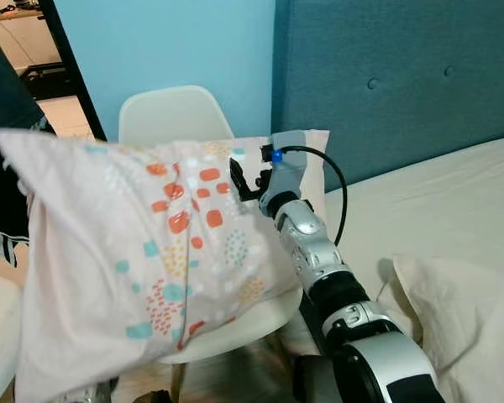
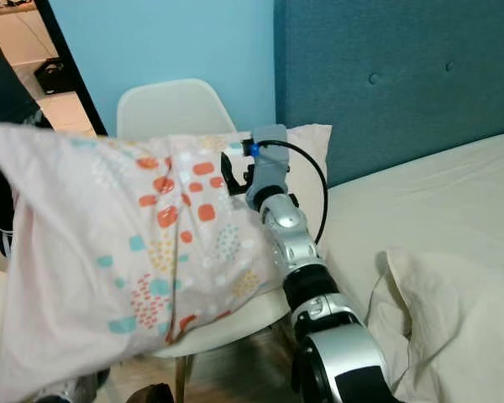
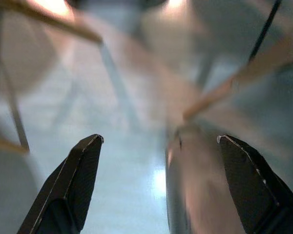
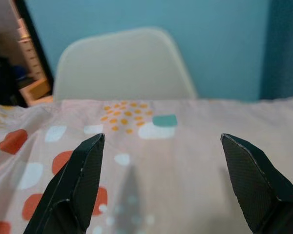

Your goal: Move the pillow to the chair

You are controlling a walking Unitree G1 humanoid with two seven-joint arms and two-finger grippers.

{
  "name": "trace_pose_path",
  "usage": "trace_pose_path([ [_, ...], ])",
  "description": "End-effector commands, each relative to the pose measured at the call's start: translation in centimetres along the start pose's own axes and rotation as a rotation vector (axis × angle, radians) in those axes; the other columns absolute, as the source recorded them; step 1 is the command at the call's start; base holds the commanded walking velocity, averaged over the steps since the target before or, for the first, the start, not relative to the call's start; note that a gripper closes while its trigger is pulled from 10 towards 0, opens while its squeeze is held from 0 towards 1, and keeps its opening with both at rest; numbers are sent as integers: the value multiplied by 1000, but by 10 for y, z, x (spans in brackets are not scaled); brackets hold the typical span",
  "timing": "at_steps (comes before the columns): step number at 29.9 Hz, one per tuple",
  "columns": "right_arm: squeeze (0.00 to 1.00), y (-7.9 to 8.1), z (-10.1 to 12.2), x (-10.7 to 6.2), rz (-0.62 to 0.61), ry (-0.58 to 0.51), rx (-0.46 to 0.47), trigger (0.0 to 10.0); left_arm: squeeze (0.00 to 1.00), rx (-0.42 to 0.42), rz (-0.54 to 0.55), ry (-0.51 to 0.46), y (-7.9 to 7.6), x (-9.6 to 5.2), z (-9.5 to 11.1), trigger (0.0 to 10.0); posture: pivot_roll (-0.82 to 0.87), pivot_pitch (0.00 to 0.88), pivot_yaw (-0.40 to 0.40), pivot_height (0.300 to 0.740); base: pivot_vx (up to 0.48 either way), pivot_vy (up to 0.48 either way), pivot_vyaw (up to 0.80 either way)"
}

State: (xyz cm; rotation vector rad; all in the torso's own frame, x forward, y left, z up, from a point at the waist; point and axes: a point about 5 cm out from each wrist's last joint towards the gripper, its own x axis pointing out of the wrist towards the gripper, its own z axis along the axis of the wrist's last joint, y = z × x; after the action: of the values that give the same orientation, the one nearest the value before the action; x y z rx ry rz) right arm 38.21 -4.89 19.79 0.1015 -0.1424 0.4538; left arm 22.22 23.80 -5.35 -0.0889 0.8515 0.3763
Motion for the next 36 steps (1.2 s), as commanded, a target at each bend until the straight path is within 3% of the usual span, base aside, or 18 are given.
trace_pose_path([
  [1, 0, 8, 3, 0, 61, -18, 40, 10000, 0, -14, 18, 29, 6, -1, -7, 10000, -107, 29, 50, 545, 0, 0, 0],
  [4, 0, 14, 4, -2, 127, -27, 82, 10000, 0, -8, 103, 73, 23, -3, -21, 10000, -104, 27, 48, 560, 0, 0, 0],
  [9, 0, 14, 2, -2, 127, -9, 84, 10000, 0, -27, 204, 90, 45, -5, -24, 10000, -92, 20, 44, 580, 0, 0, 0],
  [12, 0, 14, 1, -2, 131, -5, 86, 10000, 0, -34, 212, 90, 49, -5, -22, 10000, -90, 17, 43, 590, 0, 0, 0],
  [17, 0, 18, -5, -2, 166, 61, 54, 10000, 0, -76, 135, 42, 44, -3, -13, 10000, -89, 11, 45, 610, 0, 0, 0],
  [18, 0, 26, -24, -6, 256, 197, -26, 10000, 0, -64, 97, -2, 36, -1, -4, 10000, -93, 7, 44, 615, 0, 0, 0],
  [21, 0, 33, -40, -14, 359, 293, -99, 10000, 0, -50, 77, -34, 29, -1, 3, 10000, -93, 6, 44, 615, 0, 0, 0],
  [24, 0, 43, -53, -28, 524, 364, -67, 10000, 0, -12, 37, -67, 18, 0, 10, 10000, -97, 8, 42, 615, 0, 0, 0],
  [26, 0, 49, -57, -37, 622, 388, -109, 10000, 0, 6, 26, -61, 14, 0, 9, 10000, -97, 8, 42, 615, 0, 0, 0],
  [28, 0, 54, -69, -50, 740, 479, -142, 10000, 0, 46, 32, 6, 13, -1, -5, 10000, -100, 13, 46, 615, 0, 0, 0],
  [31, 0, 55, -78, -61, 808, 552, -172, 10000, 0, 76, 34, 87, 13, -3, -22, 10000, -96, 21, 44, 615, 0, 0, 0],
  [36, 0, 50, -84, -63, 774, 610, -225, 10000, 0, 99, 16, 192, 16, -7, -47, 10000, -95, 23, 43, 615, 0, 0, 0],
])
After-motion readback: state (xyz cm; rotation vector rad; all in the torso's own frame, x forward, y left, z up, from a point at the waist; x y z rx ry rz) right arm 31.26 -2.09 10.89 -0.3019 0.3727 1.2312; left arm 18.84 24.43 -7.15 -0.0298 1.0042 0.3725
